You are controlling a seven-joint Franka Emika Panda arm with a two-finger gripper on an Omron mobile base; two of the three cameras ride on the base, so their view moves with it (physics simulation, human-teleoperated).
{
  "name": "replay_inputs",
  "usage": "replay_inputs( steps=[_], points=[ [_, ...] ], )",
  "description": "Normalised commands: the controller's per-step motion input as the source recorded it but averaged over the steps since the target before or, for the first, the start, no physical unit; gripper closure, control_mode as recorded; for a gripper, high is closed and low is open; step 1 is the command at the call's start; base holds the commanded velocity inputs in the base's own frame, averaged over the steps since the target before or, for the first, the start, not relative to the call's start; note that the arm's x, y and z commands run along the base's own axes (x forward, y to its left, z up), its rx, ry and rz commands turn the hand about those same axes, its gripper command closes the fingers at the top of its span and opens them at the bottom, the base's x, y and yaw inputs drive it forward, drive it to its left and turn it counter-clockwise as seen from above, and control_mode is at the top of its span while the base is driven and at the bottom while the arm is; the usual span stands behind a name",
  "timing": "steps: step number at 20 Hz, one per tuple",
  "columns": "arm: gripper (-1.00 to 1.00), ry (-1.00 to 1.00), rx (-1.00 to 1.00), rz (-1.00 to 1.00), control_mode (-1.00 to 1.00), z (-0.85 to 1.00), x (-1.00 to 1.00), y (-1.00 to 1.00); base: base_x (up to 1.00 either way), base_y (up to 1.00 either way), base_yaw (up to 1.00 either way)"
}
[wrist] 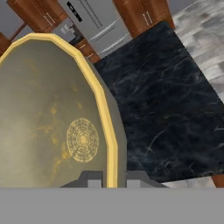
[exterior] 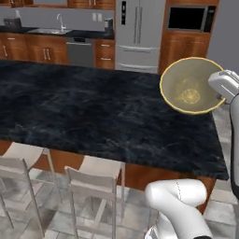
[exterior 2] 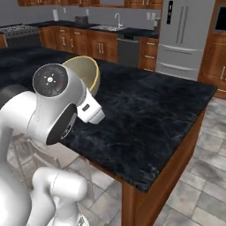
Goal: Pick up the bowls from the cabinet and place each bowl in front of a stool on the dining counter.
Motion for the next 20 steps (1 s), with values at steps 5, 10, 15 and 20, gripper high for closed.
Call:
replay_inputs(
  steps=[5,10,15,20],
  points=[
    [1.00,0.00,0.00,0.00,1.00,0.00,0.00,0.00,0.00,1.00,-0.31],
    [1.00,0.00,0.00,0.00,1.00,0.00,0.00,0.00,0.05,1.00,-0.31],
    [1.00,0.00,0.00,0.00,1.00,0.00,0.00,0.00,0.36,0.99,-0.35],
    [1.00,0.00,0.00,0.00,1.00,0.00,0.00,0.00,0.73,0.70,-0.35]
  ],
)
